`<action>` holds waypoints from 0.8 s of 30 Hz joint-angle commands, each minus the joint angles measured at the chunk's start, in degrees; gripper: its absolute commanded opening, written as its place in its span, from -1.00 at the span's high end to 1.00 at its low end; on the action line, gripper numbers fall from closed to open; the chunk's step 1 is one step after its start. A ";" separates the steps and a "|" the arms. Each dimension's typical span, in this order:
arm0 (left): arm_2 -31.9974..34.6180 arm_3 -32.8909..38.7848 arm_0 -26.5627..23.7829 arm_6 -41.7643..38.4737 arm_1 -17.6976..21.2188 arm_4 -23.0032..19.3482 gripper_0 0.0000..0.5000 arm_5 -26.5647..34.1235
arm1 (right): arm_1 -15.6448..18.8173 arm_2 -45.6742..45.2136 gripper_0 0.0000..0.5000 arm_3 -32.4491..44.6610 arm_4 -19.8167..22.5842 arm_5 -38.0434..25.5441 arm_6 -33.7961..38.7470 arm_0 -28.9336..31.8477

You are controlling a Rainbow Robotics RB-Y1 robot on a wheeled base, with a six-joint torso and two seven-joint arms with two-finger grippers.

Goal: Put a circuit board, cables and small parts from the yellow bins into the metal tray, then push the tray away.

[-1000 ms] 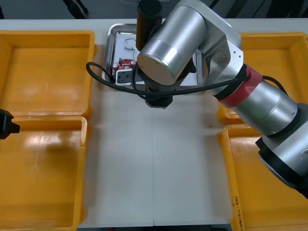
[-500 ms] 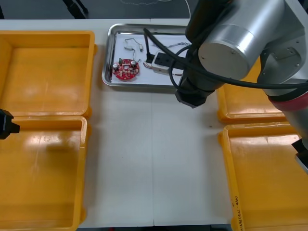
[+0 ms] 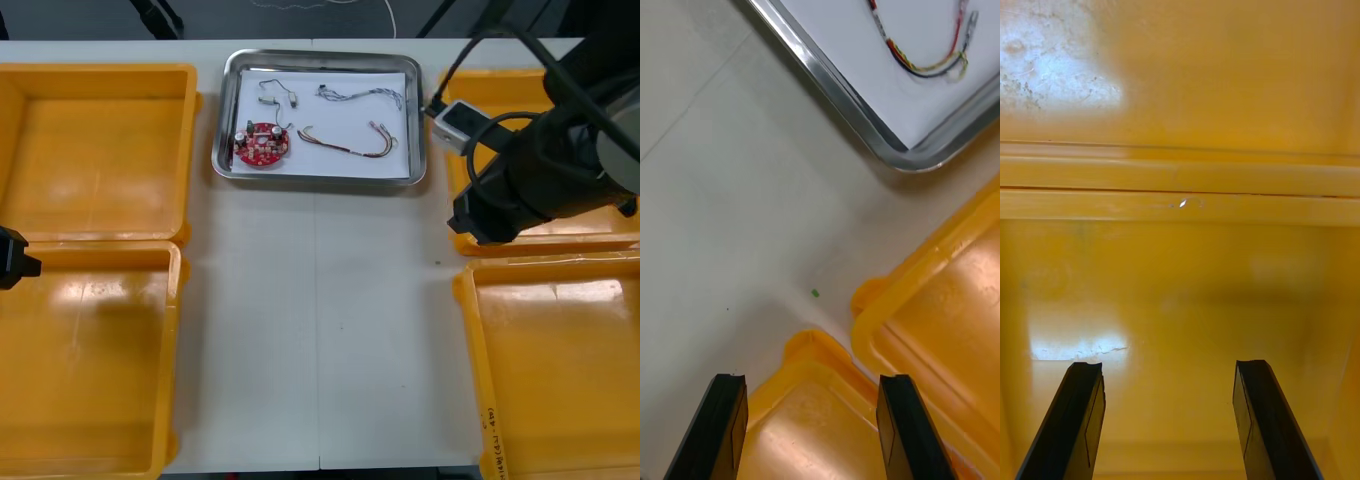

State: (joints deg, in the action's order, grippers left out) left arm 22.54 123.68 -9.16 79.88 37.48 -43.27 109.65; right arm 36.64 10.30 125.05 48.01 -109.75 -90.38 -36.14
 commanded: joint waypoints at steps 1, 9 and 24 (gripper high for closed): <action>-0.39 1.74 0.90 -0.25 2.42 -0.42 -1.00 0.35 | 3.96 -7.84 -1.00 4.06 2.44 -0.25 5.39 6.79; -0.39 1.74 0.90 -0.25 2.42 -0.42 -1.00 0.35 | 5.72 -14.70 -1.00 7.67 0.94 -0.25 7.24 15.67; -0.39 1.74 0.90 -0.25 2.42 -0.42 -1.00 0.35 | 5.72 -23.93 -1.00 10.83 -1.52 -0.25 10.05 27.36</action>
State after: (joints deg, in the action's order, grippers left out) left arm 22.53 123.69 -9.15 79.88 37.48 -43.29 109.65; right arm 40.43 -10.81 133.73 47.36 -109.77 -83.55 -11.28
